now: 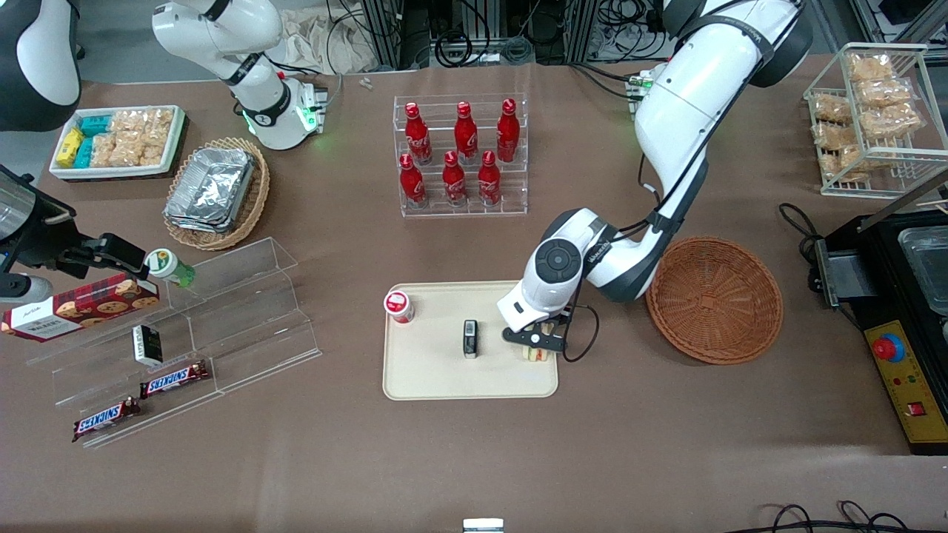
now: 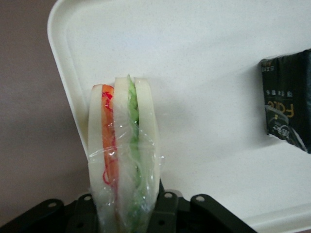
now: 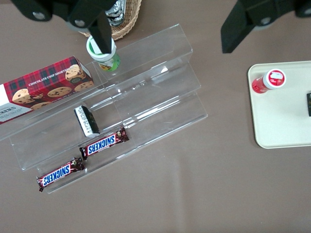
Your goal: Place sandwich from basket to tray
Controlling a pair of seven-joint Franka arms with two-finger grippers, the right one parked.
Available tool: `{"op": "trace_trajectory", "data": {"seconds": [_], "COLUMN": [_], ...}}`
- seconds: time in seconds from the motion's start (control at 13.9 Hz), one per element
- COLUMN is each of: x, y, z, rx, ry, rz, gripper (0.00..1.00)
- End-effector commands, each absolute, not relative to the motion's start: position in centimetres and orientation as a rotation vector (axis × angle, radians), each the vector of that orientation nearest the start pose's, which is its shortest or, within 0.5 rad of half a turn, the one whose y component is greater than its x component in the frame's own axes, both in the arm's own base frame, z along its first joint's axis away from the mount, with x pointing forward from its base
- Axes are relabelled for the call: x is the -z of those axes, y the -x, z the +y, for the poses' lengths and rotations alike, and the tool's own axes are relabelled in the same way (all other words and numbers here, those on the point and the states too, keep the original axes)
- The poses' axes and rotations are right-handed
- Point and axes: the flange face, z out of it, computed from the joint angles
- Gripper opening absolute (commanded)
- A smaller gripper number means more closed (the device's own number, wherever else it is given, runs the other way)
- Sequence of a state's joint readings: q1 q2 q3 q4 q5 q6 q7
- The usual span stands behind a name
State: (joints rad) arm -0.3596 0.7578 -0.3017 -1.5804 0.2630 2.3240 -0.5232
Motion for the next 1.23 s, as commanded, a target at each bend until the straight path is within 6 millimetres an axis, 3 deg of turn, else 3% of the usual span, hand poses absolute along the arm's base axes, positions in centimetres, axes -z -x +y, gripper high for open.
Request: {"op": "trace_trajectory", "data": {"seconds": [0.0,0.22,0.51,0.65,0.72,1.01,1.15], "x": [-22.8,-29.2,-38.8,-42.9,-45.0,-53.1,-56.6], "y": [-58.2,-58.5,-57.0,-56.2,-55.9,-55.7,-54.9], "z": [-40.6,-39.6,-37.6,-35.2,-33.9,-25.3,-19.8], "rx": [0.113,0.122,0.06,-0.017,-0.034,-0.117,-0.181], "ry": [3.119,3.093,3.056,3.037,3.027,3.073,3.083], "rz": [0.39,0.357,0.282,0.241,0.308,0.412,0.483], "gripper": [1.0,1.0,1.0,1.0,1.0,1.0,1.0]}}
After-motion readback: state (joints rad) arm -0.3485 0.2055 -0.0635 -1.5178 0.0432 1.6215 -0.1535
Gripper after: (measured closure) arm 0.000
